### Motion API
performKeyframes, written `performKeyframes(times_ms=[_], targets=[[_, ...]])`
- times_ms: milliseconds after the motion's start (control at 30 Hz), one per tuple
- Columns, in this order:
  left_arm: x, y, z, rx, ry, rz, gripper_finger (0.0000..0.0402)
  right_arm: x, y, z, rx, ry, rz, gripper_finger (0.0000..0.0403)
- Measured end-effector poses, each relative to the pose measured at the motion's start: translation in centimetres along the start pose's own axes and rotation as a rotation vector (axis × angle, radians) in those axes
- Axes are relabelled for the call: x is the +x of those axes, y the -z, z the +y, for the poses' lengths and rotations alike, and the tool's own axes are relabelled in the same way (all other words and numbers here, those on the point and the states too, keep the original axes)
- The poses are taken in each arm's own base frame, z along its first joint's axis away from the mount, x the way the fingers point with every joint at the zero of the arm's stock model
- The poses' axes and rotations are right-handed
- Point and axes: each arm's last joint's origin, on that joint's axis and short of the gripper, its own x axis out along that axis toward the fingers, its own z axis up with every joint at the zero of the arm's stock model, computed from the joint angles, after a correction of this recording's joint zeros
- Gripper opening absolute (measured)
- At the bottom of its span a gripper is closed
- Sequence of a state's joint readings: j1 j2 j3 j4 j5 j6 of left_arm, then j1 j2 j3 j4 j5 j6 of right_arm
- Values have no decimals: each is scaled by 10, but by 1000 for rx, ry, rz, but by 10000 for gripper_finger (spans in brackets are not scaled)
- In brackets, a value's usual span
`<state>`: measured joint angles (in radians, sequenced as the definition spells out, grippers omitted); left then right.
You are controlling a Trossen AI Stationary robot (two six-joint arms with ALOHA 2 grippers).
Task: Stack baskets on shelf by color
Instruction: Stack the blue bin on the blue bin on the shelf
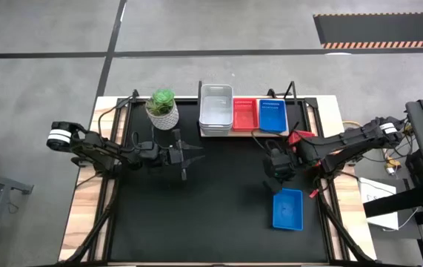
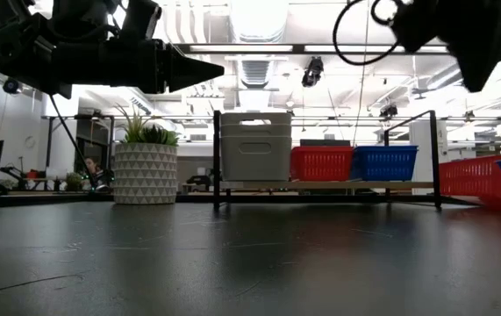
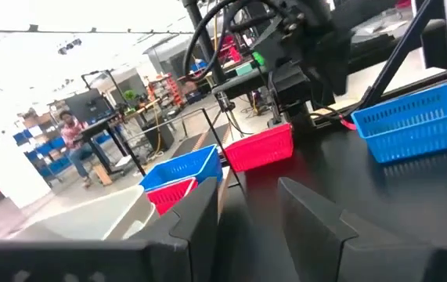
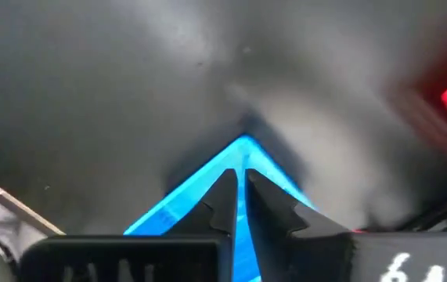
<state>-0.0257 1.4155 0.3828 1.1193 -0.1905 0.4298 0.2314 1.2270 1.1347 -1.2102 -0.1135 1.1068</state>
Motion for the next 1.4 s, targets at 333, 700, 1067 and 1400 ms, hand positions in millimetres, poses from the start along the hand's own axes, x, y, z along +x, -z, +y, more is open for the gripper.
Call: performKeyframes(times_ms=[333, 700, 1067, 1400], targets=[[0, -2, 1, 22, -9, -19, 118, 11, 51, 21, -239, 4, 34, 102], [0, -3, 2, 96, -15, -25, 118, 41, 93, 43, -467, -8, 46, 141], [0, -3, 1, 95, -14, -23, 118, 68, 132, 67, -518, -91, 58, 136], [2, -6, 2, 3, -22, -34, 118, 90, 168, 65, -621, -7, -20, 137]])
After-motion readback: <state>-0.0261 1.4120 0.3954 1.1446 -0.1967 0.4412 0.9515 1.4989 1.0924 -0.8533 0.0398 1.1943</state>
